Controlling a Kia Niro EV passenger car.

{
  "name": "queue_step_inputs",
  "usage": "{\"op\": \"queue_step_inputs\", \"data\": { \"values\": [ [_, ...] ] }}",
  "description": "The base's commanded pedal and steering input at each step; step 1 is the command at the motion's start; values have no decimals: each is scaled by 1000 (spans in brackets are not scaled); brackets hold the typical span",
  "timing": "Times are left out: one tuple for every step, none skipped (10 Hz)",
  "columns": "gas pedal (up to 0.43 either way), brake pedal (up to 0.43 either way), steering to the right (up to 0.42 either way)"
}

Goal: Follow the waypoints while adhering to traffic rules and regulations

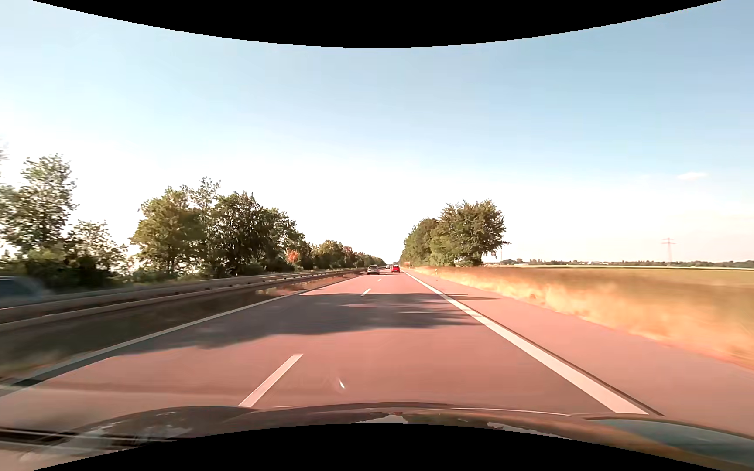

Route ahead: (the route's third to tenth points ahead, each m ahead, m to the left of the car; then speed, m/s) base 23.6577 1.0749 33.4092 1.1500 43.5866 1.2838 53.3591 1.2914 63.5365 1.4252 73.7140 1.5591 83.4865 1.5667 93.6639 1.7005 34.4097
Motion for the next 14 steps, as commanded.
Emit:
{"op": "queue_step_inputs", "data": {
  "values": [
    [339, 6, 0],
    [339, 6, 0],
    [339, 6, -1],
    [339, 6, -2],
    [339, 6, -3],
    [339, 6, -4],
    [339, 6, -3],
    [339, 6, -4],
    [339, 6, -4],
    [339, 6, -4],
    [339, 6, -3],
    [339, 12, -4],
    [339, 6, -3],
    [339, 6, -1]
  ]
}}
